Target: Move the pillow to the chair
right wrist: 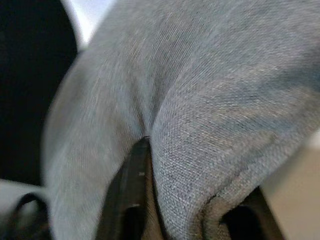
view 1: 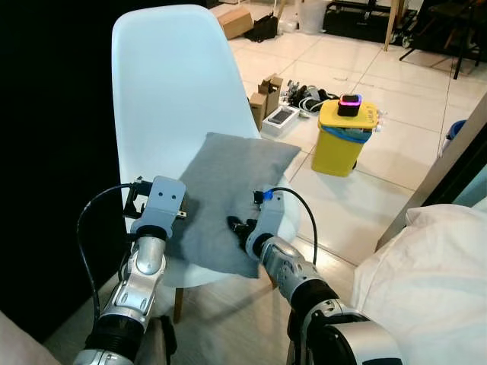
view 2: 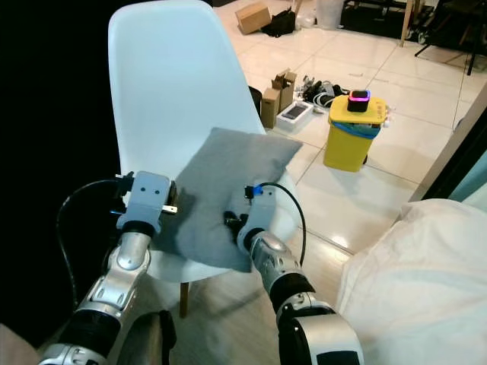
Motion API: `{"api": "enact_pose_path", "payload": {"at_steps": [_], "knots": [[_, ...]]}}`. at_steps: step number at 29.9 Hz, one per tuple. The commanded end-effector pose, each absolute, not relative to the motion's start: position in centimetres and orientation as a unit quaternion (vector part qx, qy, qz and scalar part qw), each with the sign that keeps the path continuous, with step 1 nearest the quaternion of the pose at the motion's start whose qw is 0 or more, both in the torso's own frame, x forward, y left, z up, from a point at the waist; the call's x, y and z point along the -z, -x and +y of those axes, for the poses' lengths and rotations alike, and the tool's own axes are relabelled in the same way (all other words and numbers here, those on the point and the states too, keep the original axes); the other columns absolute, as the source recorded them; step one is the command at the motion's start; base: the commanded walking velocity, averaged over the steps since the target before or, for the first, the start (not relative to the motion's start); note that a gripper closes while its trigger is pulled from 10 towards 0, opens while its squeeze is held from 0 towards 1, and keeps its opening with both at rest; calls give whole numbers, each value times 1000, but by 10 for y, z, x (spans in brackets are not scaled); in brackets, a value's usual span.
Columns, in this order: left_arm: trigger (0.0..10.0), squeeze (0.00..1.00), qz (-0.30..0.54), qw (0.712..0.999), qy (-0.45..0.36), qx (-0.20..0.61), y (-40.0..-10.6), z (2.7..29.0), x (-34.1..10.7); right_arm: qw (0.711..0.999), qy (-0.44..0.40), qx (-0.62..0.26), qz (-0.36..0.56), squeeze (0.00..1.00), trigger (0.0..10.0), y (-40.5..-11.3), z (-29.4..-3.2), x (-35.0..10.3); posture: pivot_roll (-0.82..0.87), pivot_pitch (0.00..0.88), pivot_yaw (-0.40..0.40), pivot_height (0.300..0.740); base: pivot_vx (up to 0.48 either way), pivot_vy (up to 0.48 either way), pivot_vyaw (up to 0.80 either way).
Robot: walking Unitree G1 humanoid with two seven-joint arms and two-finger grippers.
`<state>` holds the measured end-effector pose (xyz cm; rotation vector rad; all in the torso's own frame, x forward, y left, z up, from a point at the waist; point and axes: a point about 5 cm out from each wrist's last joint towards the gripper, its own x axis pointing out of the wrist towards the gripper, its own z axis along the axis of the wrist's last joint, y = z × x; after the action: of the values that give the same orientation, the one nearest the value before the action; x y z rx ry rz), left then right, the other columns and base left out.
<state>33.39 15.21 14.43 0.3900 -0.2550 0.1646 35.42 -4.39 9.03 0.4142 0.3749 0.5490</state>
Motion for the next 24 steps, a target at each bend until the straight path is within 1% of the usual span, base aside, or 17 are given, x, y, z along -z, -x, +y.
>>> {"api": "enact_pose_path", "payload": {"at_steps": [1, 2, 5, 7, 9, 10, 11, 13, 14, 15, 16, 18, 19, 20, 21, 22, 24], "knots": [[10000, 0, -126, 968, -200, -83, -335, 151, -146, 908, -218, -306, 187, 1000, 10000, -345, -22, -89, 115, 104, -2, 511, 0, 0, 0], [10000, 0, -126, 968, -200, -83, -335, 151, -146, 908, -218, -306, 187, 1000, 10000, -345, -22, -89, 115, 104, -2, 511, 0, 0, 0], [10000, 0, -118, 970, -198, -82, -336, 149, -144, 919, -202, -284, 186, 1000, 10000, -349, -36, -86, 105, 98, -2, 511, 0, 0, 0], [10000, 0, -111, 971, -196, -81, -336, 147, -143, 929, -189, -259, 182, 1000, 10000, -353, -54, -85, 99, 95, -1, 511, 0, 0, 0], [10000, 0, -111, 971, -196, -81, -336, 147, -143, 929, -189, -259, 182, 1000, 10000, -353, -54, -85, 99, 95, -1, 511, 0, 0, 0], [10000, 0, -100, 973, -190, -83, -337, 147, -140, 940, -165, -237, 180, 1000, 10000, -356, -72, -83, 89, 95, 4, 511, 0, 0, 0], [10000, 0, -100, 973, -190, -83, -337, 147, -140, 940, -165, -237, 180, 1000, 10000, -356, -72, -83, 89, 95, 4, 511, 0, 0, 0], [10000, 0, -85, 975, -185, -87, -338, 146, -135, 958, -113, -195, 179, 1000, 10000, -359, -117, -80, 73, 96, 2, 511, 0, 0, 0], [10000, 0, -85, 975, -185, -87, -338, 146, -135, 958, -113, -195, 179, 1000, 10000, -359, -117, -80, 73, 96, 2, 511, 0, 0, 0], [10000, 0, -81, 976, -184, -88, -339, 145, -135, 961, -100, -186, 181, 1000, 10000, -359, -129, -79, 71, 97, 0, 511, 0, 0, 0], [10000, 0, -81, 976, -184, -88, -339, 145, -135, 961, -100, -186, 181, 1000, 10000, -359, -129, -79, 71, 97, 0, 511, 0, 0, 0], [10000, 0, -75, 975, -186, -95, -339, 147, -133, 967, -77, -154, 186, 1000, 10000, -358, -155, -76, 62, 98, -4, 511, 0, 0, 0], [10000, 0, -75, 975, -186, -95, -339, 147, -133, 967, -77, -154, 186, 1000, 10000, -358, -155, -76, 62, 98, -4, 511, 0, 0, 0], [10000, 0, -72, 975, -187, -98, -339, 149, -132, 970, -73, -141, 185, 1000, 10000, -357, -167, -76, 60, 99, -2, 511, 0, 0, 0], [10000, 0, -72, 975, -187, -98, -339, 149, -132, 970, -73, -141, 185, 1000, 10000, -357, -167, -76, 60, 99, -2, 511, 0, 0, 0], [10000, 0, -69, 975, -188, -101, -339, 151, -131, 973, -68, -127, 180, 1000, 10000, -356, -177, -78, 57, 102, -2, 511, 0, 0, 0], [10000, 0, -65, 974, -189, -104, -339, 152, -129, 976, -70, -119, 170, 1000, 10000, -358, -184, -82, 52, 108, 0, 511, 0, 0, 0]]}}
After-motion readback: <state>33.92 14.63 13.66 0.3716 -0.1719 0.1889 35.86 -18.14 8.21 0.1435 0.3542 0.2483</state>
